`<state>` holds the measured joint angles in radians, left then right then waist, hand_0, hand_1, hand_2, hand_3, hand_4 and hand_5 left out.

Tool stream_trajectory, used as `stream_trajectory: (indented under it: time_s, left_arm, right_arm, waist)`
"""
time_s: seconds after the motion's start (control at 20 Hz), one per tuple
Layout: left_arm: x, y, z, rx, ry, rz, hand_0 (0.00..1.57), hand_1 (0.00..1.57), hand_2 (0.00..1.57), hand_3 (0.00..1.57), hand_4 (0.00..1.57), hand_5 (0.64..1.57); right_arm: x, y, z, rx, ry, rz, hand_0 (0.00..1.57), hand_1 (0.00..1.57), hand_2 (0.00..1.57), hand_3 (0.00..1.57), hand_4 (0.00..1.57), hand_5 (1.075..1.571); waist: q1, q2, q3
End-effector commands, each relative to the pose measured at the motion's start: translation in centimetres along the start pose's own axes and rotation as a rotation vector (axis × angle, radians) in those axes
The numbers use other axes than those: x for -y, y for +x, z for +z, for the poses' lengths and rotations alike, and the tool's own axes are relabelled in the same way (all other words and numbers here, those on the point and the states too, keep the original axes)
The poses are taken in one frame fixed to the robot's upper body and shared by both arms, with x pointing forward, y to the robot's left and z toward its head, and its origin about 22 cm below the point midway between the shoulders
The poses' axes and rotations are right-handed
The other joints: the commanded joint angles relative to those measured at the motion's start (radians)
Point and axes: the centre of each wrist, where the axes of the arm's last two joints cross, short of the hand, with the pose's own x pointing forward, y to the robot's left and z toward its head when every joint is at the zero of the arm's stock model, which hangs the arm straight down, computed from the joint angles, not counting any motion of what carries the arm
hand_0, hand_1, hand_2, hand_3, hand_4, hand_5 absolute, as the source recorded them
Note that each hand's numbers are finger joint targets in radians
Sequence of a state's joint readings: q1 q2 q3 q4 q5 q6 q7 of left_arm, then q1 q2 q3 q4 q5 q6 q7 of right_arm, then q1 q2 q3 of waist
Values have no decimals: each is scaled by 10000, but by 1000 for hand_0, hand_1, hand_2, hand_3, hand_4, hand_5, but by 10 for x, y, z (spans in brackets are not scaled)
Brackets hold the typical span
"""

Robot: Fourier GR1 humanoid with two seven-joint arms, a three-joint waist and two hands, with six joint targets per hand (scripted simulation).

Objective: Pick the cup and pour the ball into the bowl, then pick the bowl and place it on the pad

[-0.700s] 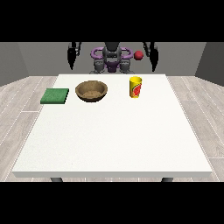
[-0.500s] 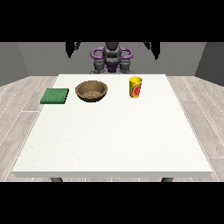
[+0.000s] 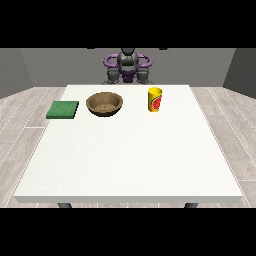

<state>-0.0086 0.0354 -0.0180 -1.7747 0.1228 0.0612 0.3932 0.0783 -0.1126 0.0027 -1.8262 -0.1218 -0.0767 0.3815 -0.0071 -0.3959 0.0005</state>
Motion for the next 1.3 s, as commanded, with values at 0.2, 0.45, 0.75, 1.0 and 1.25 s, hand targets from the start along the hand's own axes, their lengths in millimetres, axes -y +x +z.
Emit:
stream_trajectory:
  time_s: [0.2, 0.45, 0.75, 1.0, 1.25]
  left_arm:
    - [35, 37, 4, 2018, -118, -12, 0, 0, 0, 0, 591, 1557]
    - [42, 42, -25, 3922, -89, -503, 0, 0, 0, 0, 583, 1544]
    - [21, 19, -38, 5139, 67, -1350, 0, 0, 0, 0, 551, 1487]
    - [-17, -28, -54, 4966, 489, -1399, 0, 0, 0, 0, 360, 1483]
    - [-34, -53, -75, 4244, 293, -1476, 0, 0, 0, 0, 0, 1451]
  right_arm:
    - [4, 61, 7, 2012, -61, -319, 0, 0, 0, 0, 760, 1549]
    - [-18, 43, -13, 3626, 489, -501, 0, 0, 0, 0, 730, 1550]
    - [9, 31, -30, 4715, 505, -581, 0, 0, 0, 0, 691, 1543]
    - [26, 34, -25, 4946, 1055, -505, 0, 0, 0, 0, 681, 1551]
    - [34, 29, -37, 4720, 746, -500, 0, 0, 0, 0, 667, 1559]
  waist:
    - [-214, 2145, -5]
    - [-456, 4445, -1]
    - [-461, 5836, 1]
    - [-1112, 6236, -7]
    - [-906, 5848, -7]
